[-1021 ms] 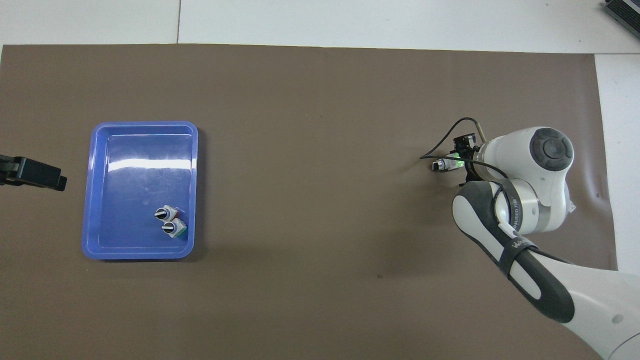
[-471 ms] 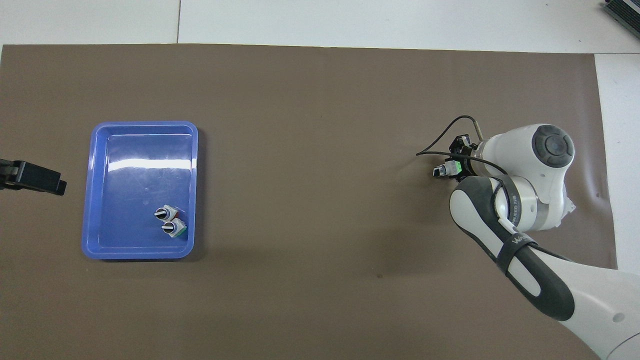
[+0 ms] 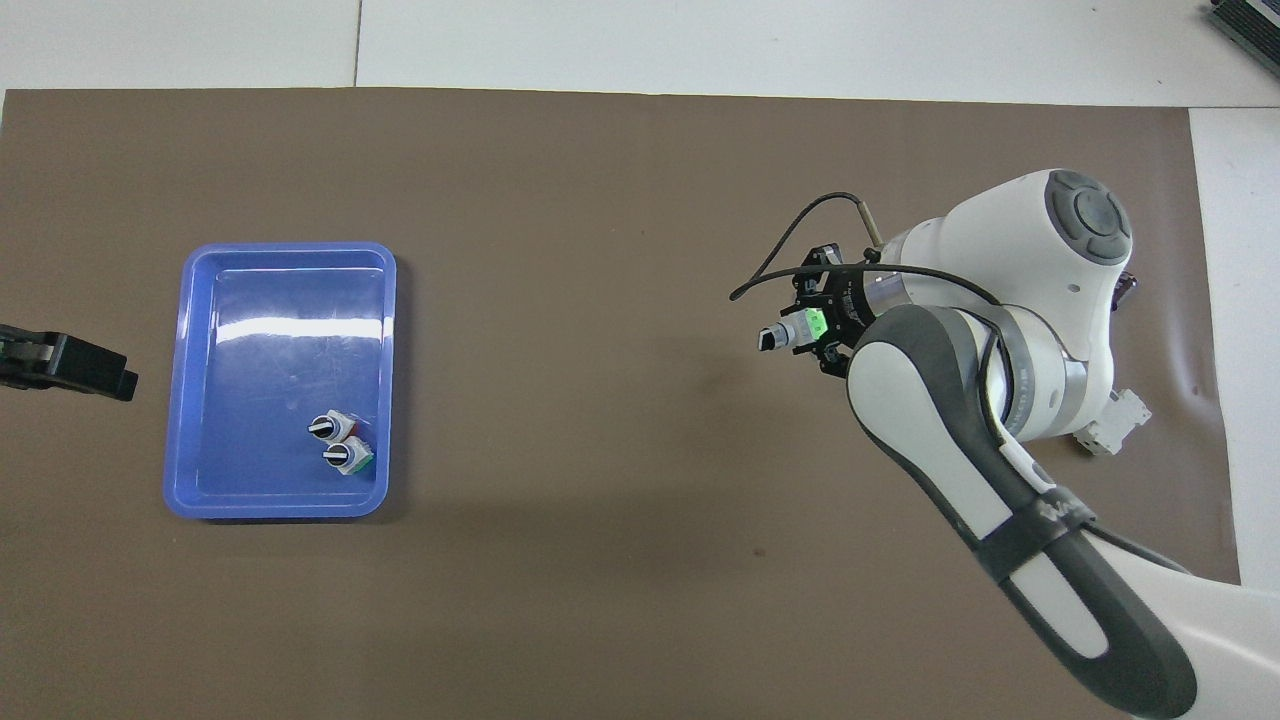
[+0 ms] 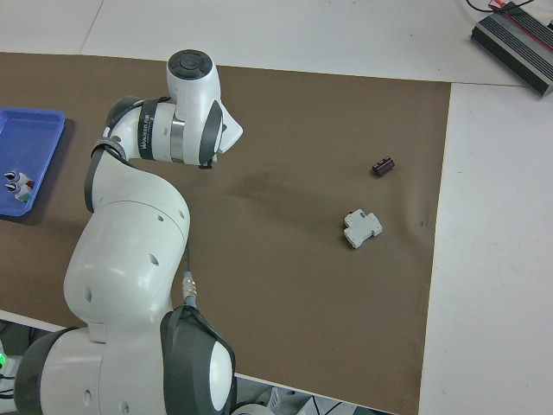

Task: Turn and place switch with both arms
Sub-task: 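Carry the switch toward the tray while the left gripper reaches over it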

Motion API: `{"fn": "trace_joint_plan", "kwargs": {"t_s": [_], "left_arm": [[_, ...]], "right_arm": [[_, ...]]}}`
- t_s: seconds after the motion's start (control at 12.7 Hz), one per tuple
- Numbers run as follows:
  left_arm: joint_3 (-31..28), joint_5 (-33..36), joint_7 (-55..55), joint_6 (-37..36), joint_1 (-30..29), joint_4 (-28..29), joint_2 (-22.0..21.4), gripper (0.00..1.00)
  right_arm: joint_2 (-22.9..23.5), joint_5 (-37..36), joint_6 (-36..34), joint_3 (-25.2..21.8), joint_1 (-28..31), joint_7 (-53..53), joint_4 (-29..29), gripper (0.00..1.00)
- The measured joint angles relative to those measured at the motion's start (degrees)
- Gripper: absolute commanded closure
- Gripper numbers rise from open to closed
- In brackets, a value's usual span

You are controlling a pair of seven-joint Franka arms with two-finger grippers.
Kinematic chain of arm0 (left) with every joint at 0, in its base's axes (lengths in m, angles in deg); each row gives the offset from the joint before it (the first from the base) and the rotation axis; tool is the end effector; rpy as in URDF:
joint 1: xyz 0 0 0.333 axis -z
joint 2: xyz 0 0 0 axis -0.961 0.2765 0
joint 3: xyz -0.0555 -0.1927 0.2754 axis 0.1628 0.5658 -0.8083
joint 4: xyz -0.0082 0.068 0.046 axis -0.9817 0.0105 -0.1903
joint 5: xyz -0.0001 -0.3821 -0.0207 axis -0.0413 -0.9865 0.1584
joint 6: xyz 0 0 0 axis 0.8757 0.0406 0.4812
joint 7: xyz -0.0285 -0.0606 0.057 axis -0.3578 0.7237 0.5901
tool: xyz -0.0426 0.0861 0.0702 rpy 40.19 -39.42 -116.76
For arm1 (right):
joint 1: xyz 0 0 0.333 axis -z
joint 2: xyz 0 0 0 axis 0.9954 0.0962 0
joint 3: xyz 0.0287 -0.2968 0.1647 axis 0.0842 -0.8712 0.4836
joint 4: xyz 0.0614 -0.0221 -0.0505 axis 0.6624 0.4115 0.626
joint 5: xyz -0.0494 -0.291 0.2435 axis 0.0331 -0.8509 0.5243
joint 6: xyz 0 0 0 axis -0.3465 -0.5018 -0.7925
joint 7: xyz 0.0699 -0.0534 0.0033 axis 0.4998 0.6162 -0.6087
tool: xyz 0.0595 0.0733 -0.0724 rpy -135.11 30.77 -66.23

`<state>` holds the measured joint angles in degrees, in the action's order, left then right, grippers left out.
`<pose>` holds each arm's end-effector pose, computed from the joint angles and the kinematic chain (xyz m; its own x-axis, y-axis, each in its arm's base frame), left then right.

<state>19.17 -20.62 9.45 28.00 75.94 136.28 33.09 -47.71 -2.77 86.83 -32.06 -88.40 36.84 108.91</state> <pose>0.5073 -0.0262 0.6504 0.9774 -0.1838 -0.1049 -0.1783 -0.9822 0.0594 0.5901 0.1953 0.4330 0.3083 -0.8953 -0.3216 -0.9510 -0.2988 -0.0797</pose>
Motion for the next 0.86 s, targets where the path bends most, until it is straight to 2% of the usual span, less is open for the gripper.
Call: {"fn": "trace_joint_plan", "kwargs": {"t_s": [0.16,0.31,0.63,0.86], "left_arm": [[-0.05,-4.43,-0.01,-0.33,0.00,-0.12,-0.04,0.15],[-0.24,-9.52,-0.04,-0.34,-0.06,-0.16,-0.04,0.15],[-0.57,-19.86,0.00,1.14,-0.09,0.88,-0.12,0.28],[-0.29,-29.03,3.60,7.90,0.01,8.02,-2.35,0.40]], "right_arm": [[-0.17,2.29,-0.18,5.29,-0.18,3.04,-0.86,1.00],[-0.10,8.23,0.00,9.01,-0.95,4.84,-1.60,1.00],[-0.03,14.92,2.42,9.54,-7.01,14.87,-4.74,1.00],[0.32,16.93,5.32,9.60,-10.24,22.24,-6.78,1.00]]}}
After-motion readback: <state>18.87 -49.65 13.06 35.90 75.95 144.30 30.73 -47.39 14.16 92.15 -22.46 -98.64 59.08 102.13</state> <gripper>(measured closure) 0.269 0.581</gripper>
